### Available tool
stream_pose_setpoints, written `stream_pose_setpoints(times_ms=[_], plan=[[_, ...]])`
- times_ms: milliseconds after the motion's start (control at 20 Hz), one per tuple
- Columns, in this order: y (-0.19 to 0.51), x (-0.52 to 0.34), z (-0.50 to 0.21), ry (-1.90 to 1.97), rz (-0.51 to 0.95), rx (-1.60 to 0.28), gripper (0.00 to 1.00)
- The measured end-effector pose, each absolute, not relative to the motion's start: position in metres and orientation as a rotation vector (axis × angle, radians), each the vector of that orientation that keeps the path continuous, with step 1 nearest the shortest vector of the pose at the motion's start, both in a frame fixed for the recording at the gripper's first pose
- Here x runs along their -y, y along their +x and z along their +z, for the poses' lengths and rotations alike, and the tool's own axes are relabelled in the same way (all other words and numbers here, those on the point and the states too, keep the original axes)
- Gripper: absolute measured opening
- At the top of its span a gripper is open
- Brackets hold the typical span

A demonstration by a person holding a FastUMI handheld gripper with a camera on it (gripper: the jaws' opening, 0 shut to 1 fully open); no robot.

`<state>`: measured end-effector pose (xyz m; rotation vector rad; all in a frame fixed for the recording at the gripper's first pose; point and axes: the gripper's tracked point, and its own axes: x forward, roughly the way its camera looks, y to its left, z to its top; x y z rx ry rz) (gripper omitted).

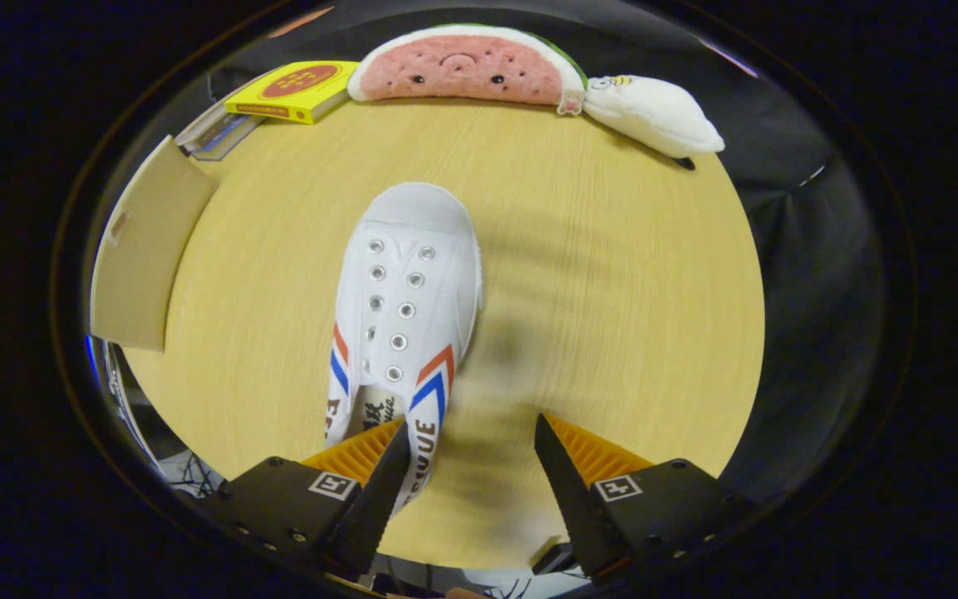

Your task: Open the storage box then place both shoes into the box .Put the left shoe in first, then the right shoe, with the right side of both shoes facing outward in a uniform manner.

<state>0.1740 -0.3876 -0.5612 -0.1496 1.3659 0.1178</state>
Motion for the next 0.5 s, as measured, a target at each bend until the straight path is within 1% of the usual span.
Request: stream_pose_setpoints(times_ms=[50, 100, 200, 300, 350, 400, 450, 500], plan=[[0.176, 0.383, -0.563, -0.112, 0.132, -1.365, 0.8], [0.175, 0.378, -0.564, -0.076, 0.159, -1.374, 0.74], [0.173, 0.364, -0.565, -0.002, 0.221, -1.384, 0.48], [0.174, 0.361, -0.566, 0.033, 0.242, -1.383, 0.12], [0.174, 0.363, -0.567, 0.051, 0.253, -1.385, 0.11], [0.173, 0.363, -0.566, 0.112, 0.247, -1.391, 0.03], [0.173, 0.363, -0.566, 0.18, 0.25, -1.398, 0.01], [0.174, 0.364, -0.565, 0.238, 0.261, -1.391, 0.01]])
